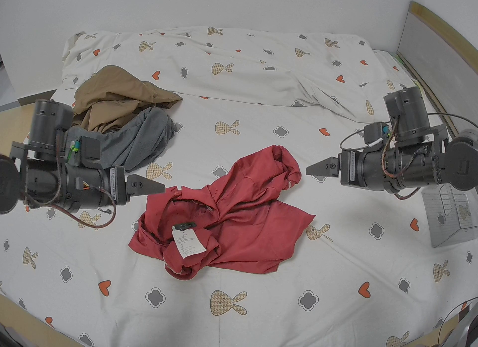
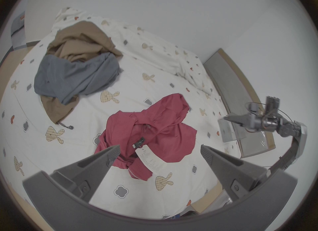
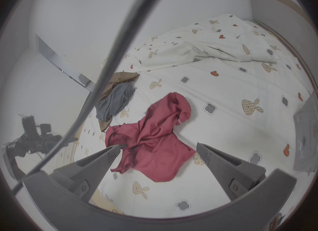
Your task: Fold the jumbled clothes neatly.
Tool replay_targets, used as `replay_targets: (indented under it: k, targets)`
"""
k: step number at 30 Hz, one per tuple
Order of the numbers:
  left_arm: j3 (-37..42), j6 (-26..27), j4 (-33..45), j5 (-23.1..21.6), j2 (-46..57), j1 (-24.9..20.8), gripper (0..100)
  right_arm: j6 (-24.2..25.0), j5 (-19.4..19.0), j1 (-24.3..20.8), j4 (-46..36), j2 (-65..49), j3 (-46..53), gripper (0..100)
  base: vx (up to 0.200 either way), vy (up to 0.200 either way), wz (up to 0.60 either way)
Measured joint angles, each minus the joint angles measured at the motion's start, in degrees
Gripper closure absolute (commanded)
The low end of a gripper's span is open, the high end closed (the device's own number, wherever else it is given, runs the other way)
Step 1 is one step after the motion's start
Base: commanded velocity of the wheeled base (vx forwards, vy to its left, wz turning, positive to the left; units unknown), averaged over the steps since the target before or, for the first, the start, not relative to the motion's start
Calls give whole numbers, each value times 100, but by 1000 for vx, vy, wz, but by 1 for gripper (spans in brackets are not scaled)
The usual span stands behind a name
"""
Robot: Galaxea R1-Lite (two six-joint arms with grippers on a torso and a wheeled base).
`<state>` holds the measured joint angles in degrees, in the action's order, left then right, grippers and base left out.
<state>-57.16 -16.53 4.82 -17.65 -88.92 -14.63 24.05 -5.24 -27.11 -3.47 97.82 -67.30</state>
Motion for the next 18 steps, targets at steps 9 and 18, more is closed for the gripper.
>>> replay_targets:
  k: [9, 18]
  targets:
    - [-457, 204, -239, -84, -1331, 289, 0, -13, -1, -6, 13, -482, 658, 0, 0, 0, 0]
    - [-719, 395, -373, 116, -2233, 319, 0, 0, -1, -41, 15, -766, 796, 0, 0, 0, 0]
